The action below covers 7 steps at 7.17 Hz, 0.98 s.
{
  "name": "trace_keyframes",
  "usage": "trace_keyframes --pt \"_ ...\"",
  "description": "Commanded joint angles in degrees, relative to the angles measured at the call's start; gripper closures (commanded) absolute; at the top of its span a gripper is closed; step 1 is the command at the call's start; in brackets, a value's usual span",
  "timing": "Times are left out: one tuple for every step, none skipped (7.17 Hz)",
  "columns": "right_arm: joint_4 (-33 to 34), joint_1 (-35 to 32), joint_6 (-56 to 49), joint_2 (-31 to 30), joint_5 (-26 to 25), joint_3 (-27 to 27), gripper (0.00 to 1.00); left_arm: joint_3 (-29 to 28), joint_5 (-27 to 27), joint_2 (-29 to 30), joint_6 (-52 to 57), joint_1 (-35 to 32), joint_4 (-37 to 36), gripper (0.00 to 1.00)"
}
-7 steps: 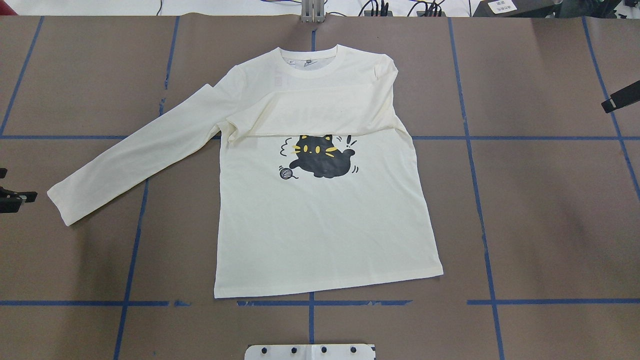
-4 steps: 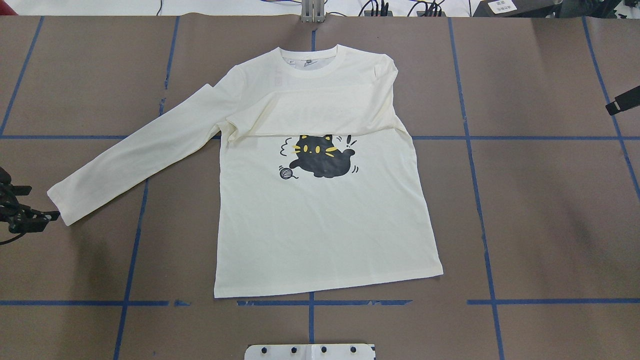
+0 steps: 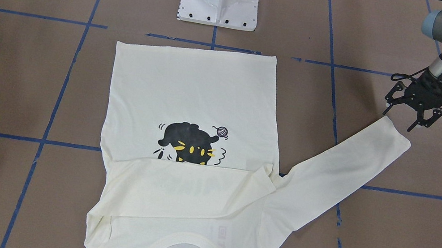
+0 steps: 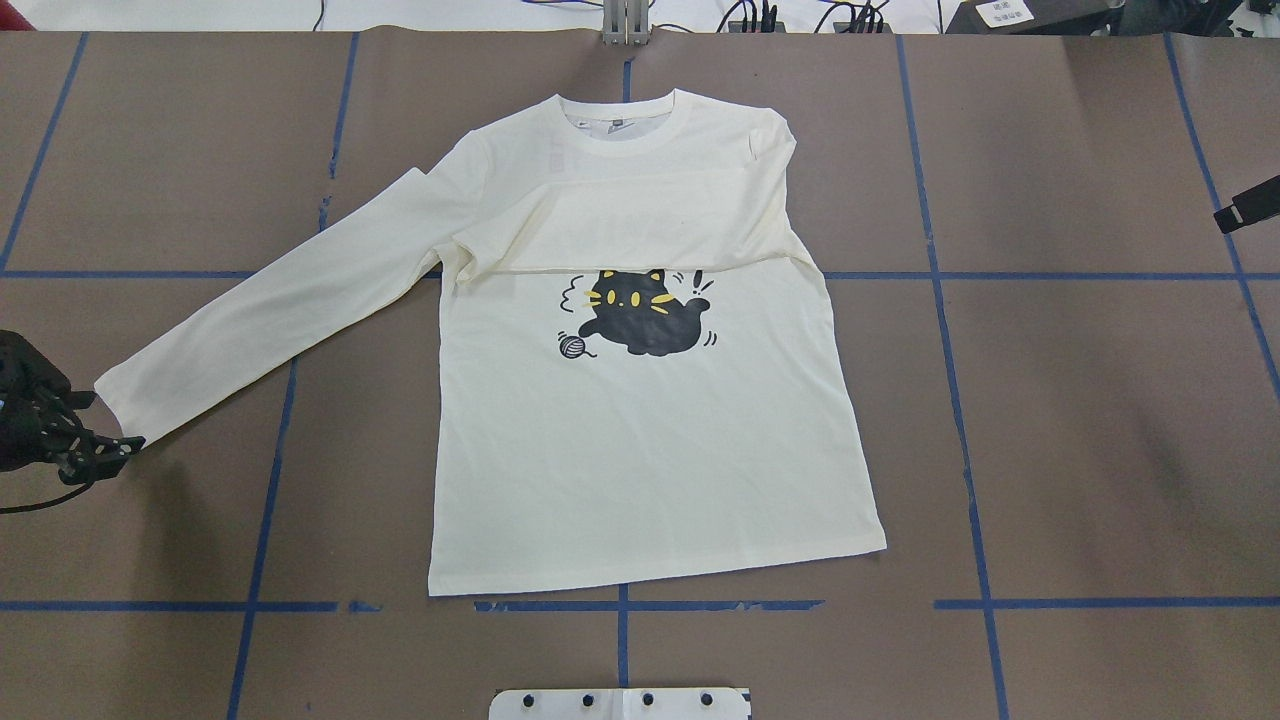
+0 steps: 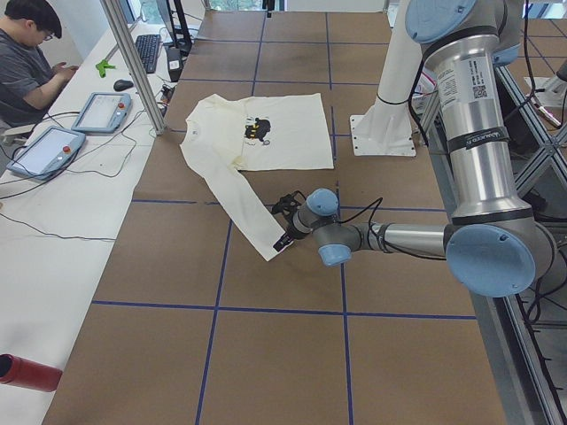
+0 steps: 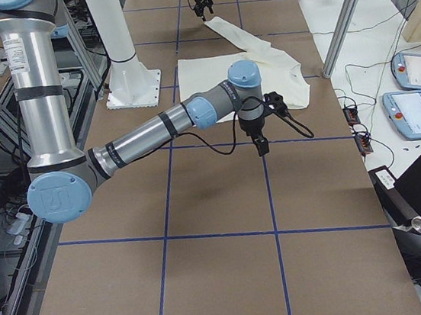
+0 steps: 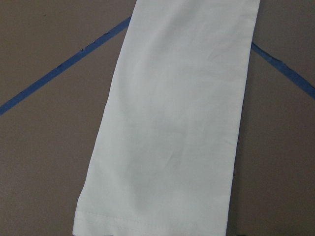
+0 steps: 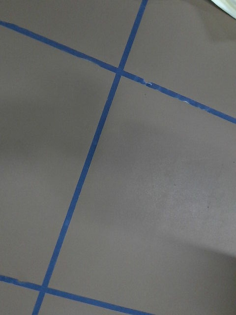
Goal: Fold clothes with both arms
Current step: 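Grasp the cuff of the other sleeve with the left gripper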
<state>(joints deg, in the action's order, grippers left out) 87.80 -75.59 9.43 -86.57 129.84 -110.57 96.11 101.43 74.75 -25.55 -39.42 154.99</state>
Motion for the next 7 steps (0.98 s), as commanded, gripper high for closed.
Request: trace_keyframes --pt "0.0 0.0 0.1 0.0 0.0 0.0 0.0 -1.2 -1.0 0.8 0.0 1.4 0.0 0.14" --pt "0.0 -0.1 0.1 0.1 0.1 -0.1 0.0 -1.3 -1.0 0.9 0.0 1.7 0.0 0.14" --pt "0.0 -0.1 0.1 0.1 0.1 -0.1 0.0 -1.3 -1.5 1.0 0.0 1.9 0.0 0.22" --pt "0.0 -0.2 0.1 0.1 0.1 -0.1 0.0 -1.3 -2.5 1.1 -0.1 1.9 0.0 0.42" --pt "0.0 -0.3 0.1 0.1 0.1 -0.1 0.0 -1.5 -2.5 1.1 -0.1 1.9 0.0 0.73" --pt "0.0 -0.3 0.1 0.1 0.1 -0.1 0.0 -1.5 -2.5 1.1 -0.2 1.8 0.0 1.0" --pt "-0.1 -0.3 0.1 0.1 0.1 -0.1 0.0 -1.2 -2.5 1.1 -0.2 1.8 0.1 1.0"
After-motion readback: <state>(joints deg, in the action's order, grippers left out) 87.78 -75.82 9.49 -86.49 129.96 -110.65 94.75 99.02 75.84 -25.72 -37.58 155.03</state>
